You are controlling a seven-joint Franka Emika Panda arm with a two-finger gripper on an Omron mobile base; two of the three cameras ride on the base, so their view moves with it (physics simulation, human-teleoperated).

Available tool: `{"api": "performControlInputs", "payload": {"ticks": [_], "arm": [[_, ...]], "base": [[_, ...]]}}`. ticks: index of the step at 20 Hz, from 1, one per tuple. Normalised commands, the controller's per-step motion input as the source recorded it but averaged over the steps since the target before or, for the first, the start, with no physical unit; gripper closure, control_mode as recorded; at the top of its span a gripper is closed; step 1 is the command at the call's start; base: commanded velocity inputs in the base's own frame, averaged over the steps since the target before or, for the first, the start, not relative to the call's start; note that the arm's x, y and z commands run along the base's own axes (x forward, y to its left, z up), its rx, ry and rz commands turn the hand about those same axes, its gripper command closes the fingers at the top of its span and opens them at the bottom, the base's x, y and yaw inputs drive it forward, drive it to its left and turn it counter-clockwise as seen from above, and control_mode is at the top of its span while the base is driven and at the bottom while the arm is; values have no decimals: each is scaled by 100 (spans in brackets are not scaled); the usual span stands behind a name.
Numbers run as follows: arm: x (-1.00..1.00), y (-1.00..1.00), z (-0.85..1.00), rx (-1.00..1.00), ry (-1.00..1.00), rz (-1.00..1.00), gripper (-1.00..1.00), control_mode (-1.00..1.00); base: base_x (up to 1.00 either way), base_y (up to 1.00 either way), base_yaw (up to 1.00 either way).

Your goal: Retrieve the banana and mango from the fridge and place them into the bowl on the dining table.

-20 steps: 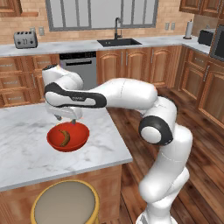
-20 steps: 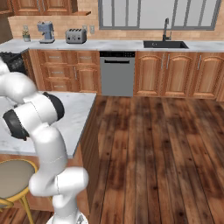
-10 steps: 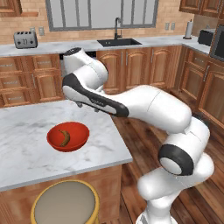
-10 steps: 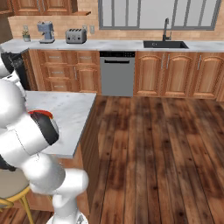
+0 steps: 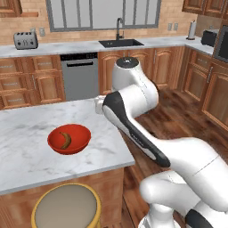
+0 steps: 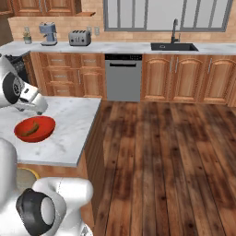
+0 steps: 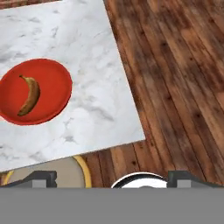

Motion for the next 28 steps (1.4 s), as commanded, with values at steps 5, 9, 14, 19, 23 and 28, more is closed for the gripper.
{"api": "performControlInputs", "payload": {"ticks": [5, 9, 14, 19, 23, 28], "arm": [[-49, -97, 16, 0, -14, 70, -100, -100], [-58, -71, 18, 0, -13, 51, -100, -100], [-22, -7, 44, -3, 6, 14, -100, -100], [-41, -5, 22, -15, 1, -7, -100, -100], [-37, -36, 11, -12, 0, -29, -100, -100], [-27, -50, 0, -3, -3, -30, -100, -100]], "base": [[0, 0, 0], [0, 0, 0], [0, 0, 0], [0, 0, 0], [0, 0, 0], [0, 0, 0]]}}
